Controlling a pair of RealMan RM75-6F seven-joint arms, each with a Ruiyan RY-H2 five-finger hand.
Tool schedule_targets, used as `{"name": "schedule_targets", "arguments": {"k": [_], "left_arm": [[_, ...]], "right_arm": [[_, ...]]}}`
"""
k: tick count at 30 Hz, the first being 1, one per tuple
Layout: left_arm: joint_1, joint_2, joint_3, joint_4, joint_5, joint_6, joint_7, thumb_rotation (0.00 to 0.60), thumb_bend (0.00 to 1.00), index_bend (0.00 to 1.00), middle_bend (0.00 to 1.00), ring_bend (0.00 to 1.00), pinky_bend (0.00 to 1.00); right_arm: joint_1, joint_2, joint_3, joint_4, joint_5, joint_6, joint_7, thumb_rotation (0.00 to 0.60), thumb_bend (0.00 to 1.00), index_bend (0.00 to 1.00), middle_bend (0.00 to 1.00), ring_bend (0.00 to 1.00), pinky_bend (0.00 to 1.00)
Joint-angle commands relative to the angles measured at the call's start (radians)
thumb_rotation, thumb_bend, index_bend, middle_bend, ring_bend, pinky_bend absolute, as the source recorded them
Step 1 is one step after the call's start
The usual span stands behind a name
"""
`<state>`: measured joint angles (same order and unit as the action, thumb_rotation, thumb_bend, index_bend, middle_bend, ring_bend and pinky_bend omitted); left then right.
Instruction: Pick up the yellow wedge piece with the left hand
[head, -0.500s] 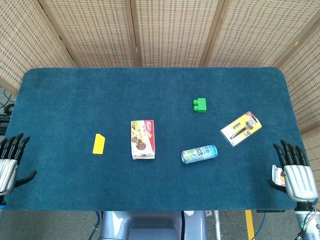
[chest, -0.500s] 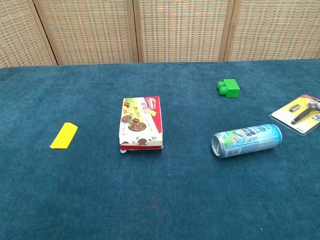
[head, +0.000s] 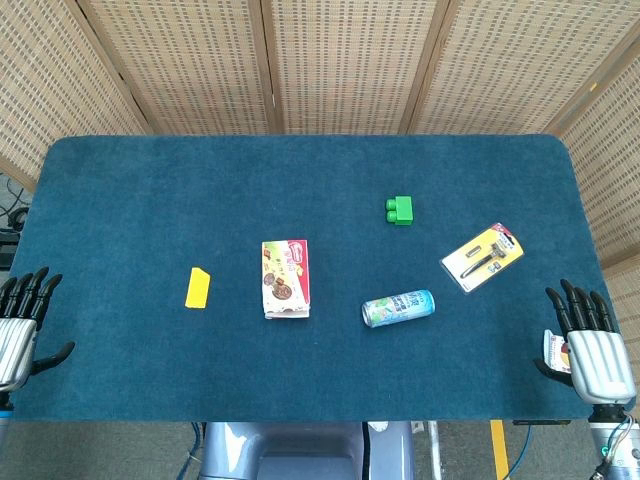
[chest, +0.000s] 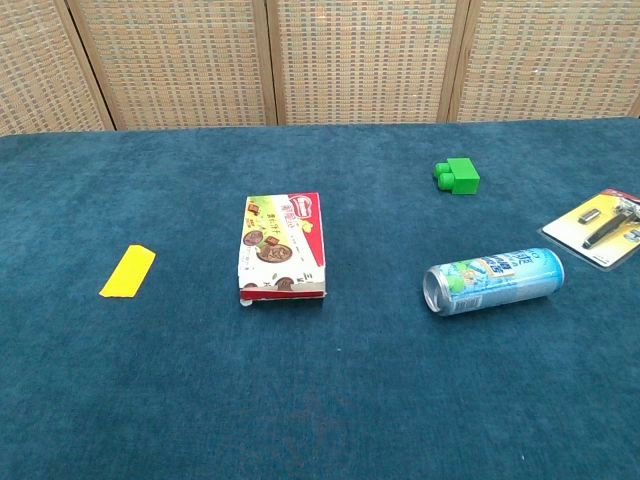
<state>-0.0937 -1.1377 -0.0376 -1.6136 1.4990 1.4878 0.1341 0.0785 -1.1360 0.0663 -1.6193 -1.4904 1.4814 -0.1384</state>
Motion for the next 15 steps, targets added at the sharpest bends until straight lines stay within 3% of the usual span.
{"name": "schedule_targets", "arguments": {"k": [1,15], "left_arm": [[-0.001,0.0,0.001,0.001,-0.002,-0.004,0.0,0.6,0.21,0.0,0.0,0.0,0.0],[-0.003,0.002,0.004,-0.012,-0.004,-0.012,0.017,0.6,0.21,0.0,0.0,0.0,0.0]], "right_arm": [[0.0,0.0,0.0,0.0,0.0,0.0,-0.001,0.6,0.08,0.0,0.0,0.0,0.0],[0.0,0.003,-0.001,0.004,-0.002,0.0,0.013,0.6,0.08,0.0,0.0,0.0,0.0]]}}
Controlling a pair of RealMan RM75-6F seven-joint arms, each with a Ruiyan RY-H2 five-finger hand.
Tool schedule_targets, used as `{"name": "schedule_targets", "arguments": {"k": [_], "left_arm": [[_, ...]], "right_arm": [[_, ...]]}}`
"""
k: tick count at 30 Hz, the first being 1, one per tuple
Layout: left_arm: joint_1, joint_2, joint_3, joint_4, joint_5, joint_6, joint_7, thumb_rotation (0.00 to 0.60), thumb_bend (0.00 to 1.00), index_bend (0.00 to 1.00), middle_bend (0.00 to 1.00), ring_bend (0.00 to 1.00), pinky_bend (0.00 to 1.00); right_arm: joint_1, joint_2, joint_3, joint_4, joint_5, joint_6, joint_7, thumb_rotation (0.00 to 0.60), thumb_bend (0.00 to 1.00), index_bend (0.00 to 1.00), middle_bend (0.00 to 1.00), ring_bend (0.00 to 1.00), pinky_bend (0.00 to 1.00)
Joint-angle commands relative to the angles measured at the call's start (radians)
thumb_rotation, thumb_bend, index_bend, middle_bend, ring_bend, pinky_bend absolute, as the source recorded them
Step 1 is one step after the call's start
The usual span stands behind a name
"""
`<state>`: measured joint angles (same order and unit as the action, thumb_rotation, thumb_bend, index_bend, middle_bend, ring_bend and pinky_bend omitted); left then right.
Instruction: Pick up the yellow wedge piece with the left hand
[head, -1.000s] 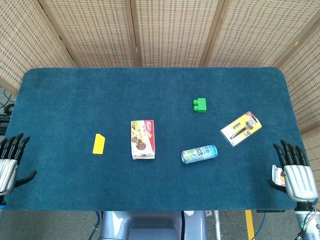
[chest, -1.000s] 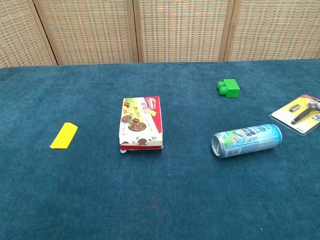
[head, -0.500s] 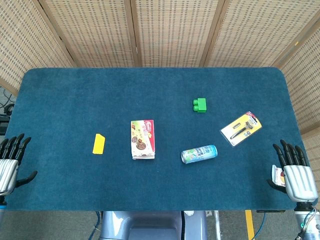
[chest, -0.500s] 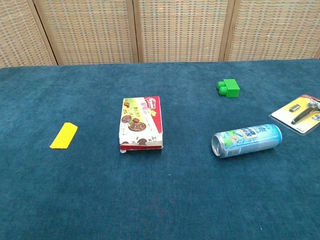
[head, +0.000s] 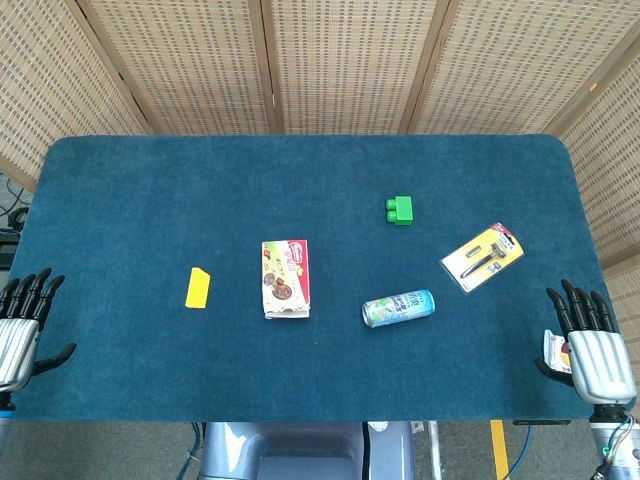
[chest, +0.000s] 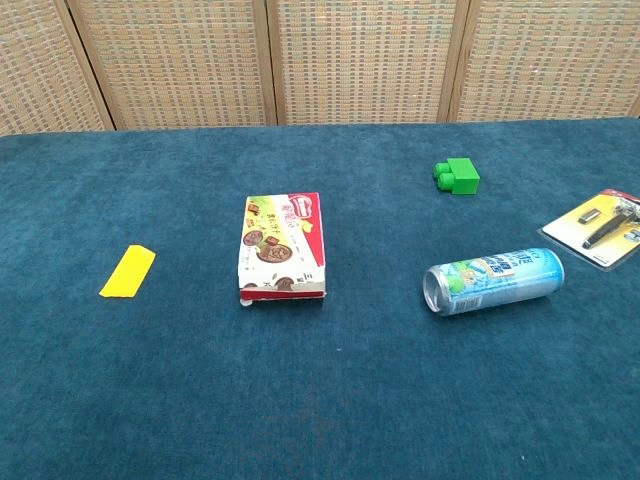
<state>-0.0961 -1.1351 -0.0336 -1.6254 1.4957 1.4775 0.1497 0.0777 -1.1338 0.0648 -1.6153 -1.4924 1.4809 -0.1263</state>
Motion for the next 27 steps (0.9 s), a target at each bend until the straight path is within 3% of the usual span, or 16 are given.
{"name": "schedule_targets", "arguments": {"k": [1,11,20,27], "left_arm": [[-0.001,-0.001,0.0,0.0,-0.001,-0.002,0.001,0.6,0.21,0.0,0.0,0.0,0.0],[-0.009,0.0,0.006,-0.024,-0.003,-0.024,0.023,0.6,0.22,0.0,0.0,0.0,0.0],[-0.088,-0.016,-0.026,-0.077,-0.118,-0.177,0.121,0.6,0.25,0.0,0.0,0.0,0.0],[-0.184,-0.079,-0.075,-0.047,-0.191,-0.282,0.19,0.6,0.3,0.0,0.0,0.0,0.0]], "right_arm": [[0.001,0.001,0.001,-0.001,0.0,-0.001,0.001,0.6,0.08,0.0,0.0,0.0,0.0],[0.003,0.0,0.002,0.0,0.004,-0.006,0.004,0.6,0.08,0.0,0.0,0.0,0.0],[0.006,-0.002,-0.004,0.0,-0.001,-0.015,0.004,0.6,0.08,0.0,0.0,0.0,0.0],[0.006,-0.002,-0.003,0.006,-0.003,-0.013,0.02,0.6,0.08,0.0,0.0,0.0,0.0]]}}
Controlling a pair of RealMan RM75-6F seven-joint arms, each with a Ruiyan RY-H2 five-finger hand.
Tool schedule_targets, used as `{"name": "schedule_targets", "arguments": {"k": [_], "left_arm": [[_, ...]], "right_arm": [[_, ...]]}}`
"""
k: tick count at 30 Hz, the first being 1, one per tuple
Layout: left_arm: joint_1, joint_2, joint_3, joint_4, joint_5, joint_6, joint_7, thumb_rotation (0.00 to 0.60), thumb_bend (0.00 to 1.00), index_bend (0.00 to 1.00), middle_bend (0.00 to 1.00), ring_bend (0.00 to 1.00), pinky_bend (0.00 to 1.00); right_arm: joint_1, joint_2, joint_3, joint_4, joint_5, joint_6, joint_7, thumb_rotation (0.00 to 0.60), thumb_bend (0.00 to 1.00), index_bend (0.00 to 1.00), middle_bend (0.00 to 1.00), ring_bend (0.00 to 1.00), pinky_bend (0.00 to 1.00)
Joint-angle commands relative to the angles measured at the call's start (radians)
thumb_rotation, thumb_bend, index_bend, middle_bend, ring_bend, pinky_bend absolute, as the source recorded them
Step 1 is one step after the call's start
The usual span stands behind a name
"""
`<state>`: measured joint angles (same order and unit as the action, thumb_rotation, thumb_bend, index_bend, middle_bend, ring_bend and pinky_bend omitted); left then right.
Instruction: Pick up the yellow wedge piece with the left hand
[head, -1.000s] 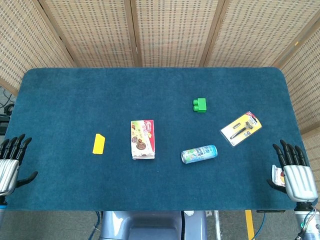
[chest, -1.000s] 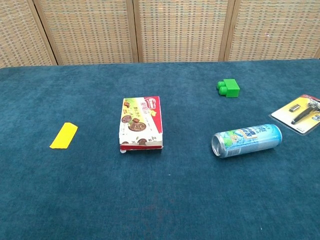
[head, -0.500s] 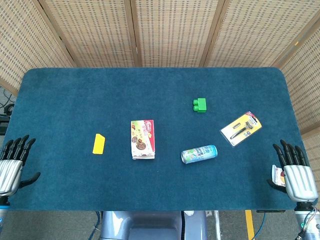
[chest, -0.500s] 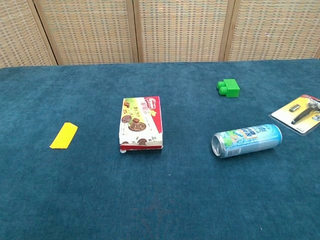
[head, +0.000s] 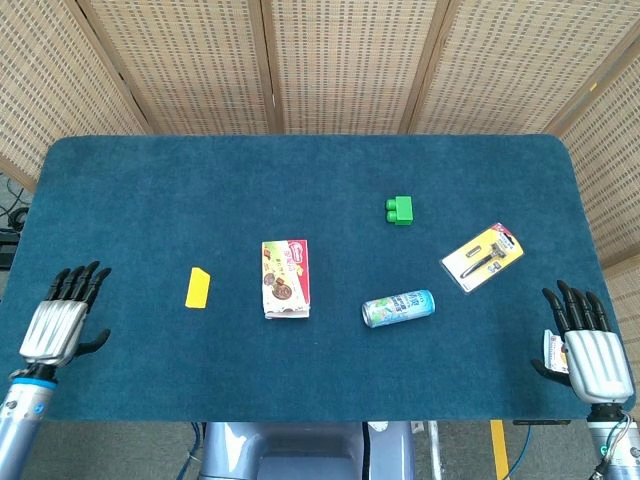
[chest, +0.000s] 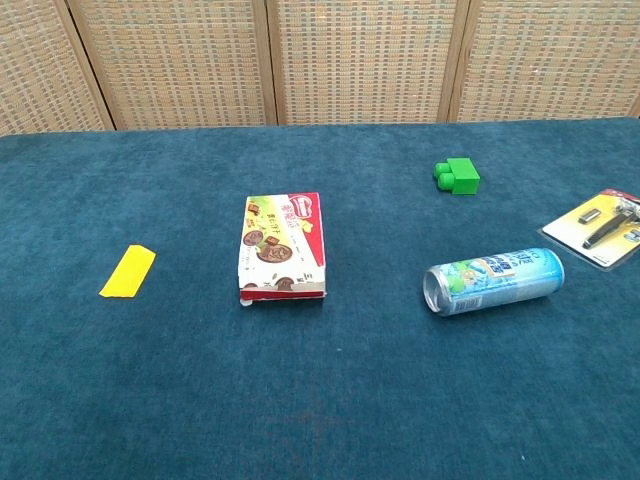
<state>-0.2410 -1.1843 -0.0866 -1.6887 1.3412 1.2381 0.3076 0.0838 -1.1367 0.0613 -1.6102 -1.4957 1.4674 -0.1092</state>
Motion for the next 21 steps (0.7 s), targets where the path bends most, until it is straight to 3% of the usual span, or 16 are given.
{"name": "schedule_targets", "arguments": {"k": [1,11,21], "left_arm": [[-0.056,-0.043,-0.028,0.026,-0.051,-0.061,0.049,0.6,0.3,0.0,0.0,0.0,0.0],[-0.177,-0.155,-0.057,0.095,-0.195,-0.19,0.201,0.6,0.3,0.0,0.0,0.0,0.0],[-0.25,-0.24,-0.058,0.167,-0.283,-0.234,0.279,0.6,0.3,0.0,0.0,0.0,0.0]], "right_arm": [[-0.001,0.001,0.0,0.003,-0.001,0.001,0.008,0.6,0.08,0.0,0.0,0.0,0.0],[-0.005,0.008,0.003,0.001,-0.003,0.013,0.032,0.6,0.09,0.0,0.0,0.0,0.0],[-0.008,0.013,0.005,0.0,-0.003,0.018,0.056,0.6,0.1,0.0,0.0,0.0,0.0]]}}
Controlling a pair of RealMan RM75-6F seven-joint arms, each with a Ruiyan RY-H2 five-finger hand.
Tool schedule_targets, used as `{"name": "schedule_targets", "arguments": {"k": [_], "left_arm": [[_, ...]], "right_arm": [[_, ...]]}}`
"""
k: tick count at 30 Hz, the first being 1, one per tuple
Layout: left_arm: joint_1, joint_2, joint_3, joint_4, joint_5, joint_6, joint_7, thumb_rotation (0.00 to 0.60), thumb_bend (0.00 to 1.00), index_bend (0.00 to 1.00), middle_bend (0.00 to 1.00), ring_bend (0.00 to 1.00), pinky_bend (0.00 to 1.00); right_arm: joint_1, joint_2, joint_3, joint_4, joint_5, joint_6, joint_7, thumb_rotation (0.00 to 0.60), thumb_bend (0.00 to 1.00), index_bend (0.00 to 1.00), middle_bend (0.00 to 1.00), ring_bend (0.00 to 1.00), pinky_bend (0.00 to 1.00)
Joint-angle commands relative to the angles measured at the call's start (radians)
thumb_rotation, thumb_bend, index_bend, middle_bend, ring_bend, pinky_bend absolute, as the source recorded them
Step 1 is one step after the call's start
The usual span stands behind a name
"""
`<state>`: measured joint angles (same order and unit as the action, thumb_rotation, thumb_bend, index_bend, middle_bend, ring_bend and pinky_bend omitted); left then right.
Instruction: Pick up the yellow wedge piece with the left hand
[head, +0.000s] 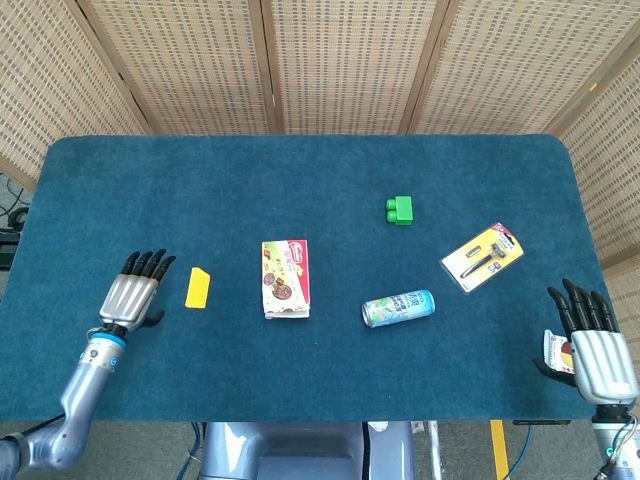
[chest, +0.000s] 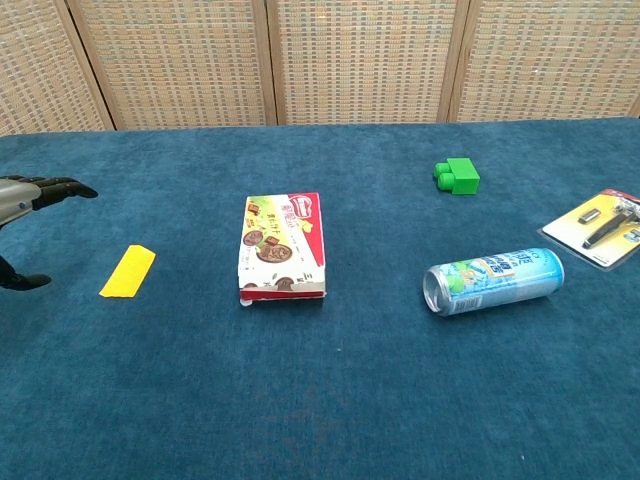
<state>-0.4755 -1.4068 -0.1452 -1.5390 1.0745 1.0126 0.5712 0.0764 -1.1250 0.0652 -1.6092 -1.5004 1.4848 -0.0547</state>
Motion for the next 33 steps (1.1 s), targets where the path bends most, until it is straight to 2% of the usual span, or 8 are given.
{"name": "schedule_targets", "arguments": {"k": [1,17,24,33], "left_arm": [[-0.023,-0.029,0.001,0.026,-0.025,-0.009,0.022,0.6,0.3,0.0,0.0,0.0,0.0],[-0.095,-0.153,0.016,0.096,-0.101,0.037,0.147,0.6,0.3,0.0,0.0,0.0,0.0],[-0.104,-0.184,0.029,0.125,-0.118,0.04,0.161,0.6,0.3,0.0,0.0,0.0,0.0],[-0.112,-0.209,0.033,0.149,-0.121,0.052,0.153,0.6,0.24,0.0,0.0,0.0,0.0]], "right_arm": [[-0.002,0.002,0.001,-0.002,0.001,0.003,0.004,0.6,0.1,0.0,0.0,0.0,0.0],[-0.001,0.006,-0.003,0.005,-0.003,-0.006,0.047,0.6,0.1,0.0,0.0,0.0,0.0],[-0.002,0.009,0.0,0.002,0.003,-0.007,0.055,0.6,0.1,0.0,0.0,0.0,0.0],[-0.003,0.009,0.0,0.002,0.0,-0.004,0.061,0.6,0.1,0.0,0.0,0.0,0.0]]}}
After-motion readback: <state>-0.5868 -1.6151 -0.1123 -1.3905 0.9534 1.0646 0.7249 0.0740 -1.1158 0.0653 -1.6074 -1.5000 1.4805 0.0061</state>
